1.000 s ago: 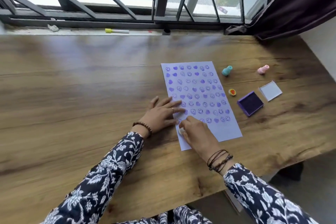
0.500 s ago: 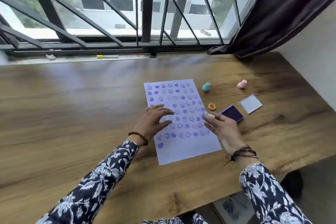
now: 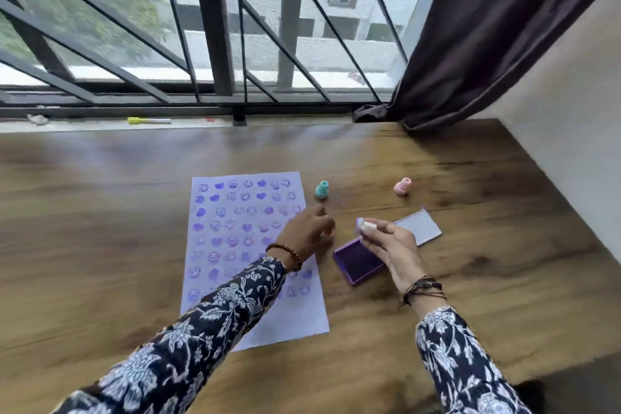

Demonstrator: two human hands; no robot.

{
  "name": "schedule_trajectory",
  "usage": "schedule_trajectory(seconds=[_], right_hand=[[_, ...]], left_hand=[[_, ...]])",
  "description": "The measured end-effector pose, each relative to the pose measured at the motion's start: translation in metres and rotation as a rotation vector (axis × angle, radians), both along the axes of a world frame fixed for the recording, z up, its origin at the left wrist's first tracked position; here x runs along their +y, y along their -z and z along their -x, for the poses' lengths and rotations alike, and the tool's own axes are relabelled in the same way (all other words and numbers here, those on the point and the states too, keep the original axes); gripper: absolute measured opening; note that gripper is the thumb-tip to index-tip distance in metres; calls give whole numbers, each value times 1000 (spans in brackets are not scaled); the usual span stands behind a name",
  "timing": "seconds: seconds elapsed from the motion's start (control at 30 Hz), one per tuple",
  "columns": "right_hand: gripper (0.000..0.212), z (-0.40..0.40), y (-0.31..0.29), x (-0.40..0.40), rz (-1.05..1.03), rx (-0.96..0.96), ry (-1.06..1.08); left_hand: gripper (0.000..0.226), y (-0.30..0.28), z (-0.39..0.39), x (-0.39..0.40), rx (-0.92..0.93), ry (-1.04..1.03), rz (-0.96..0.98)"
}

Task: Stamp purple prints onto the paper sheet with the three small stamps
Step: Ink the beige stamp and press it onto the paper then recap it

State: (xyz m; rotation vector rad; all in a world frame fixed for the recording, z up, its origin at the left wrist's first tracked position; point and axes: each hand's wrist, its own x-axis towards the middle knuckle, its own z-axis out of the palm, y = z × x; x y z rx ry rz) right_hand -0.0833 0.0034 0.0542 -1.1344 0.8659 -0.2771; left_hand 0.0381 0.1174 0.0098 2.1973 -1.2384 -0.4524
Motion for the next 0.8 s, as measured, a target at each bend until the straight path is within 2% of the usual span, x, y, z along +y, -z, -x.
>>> schedule_trajectory(seconds=[0.07, 0.1, 0.17, 0.23, 0.3, 0.6, 0.7, 0.8], right_hand=[[23, -1, 6, -11, 81, 18, -45], [20, -2, 9, -16, 160, 35, -82], [18, -3, 10, -22, 341, 46, -168], [24, -5, 10, -27, 423, 4, -204], [27, -7, 9, -32, 454, -39, -225], [33, -17, 5, -46, 597, -101, -321], [36, -19, -1, -48, 722, -101, -343], [30, -21, -8, -50, 776, -93, -362]], left_hand=[[16, 3, 1, -7, 31, -78, 48], [15, 3, 1, -11, 106, -167, 111], [17, -3, 3, -15, 460, -399, 269], [18, -10, 6, -19, 959, -466, 389], [15, -11, 8, -20, 1181, -449, 436], [11, -22, 6, -31, 1278, -445, 493], [9, -23, 5, -33, 1274, -451, 510], [10, -25, 3, -35, 1288, -443, 526]])
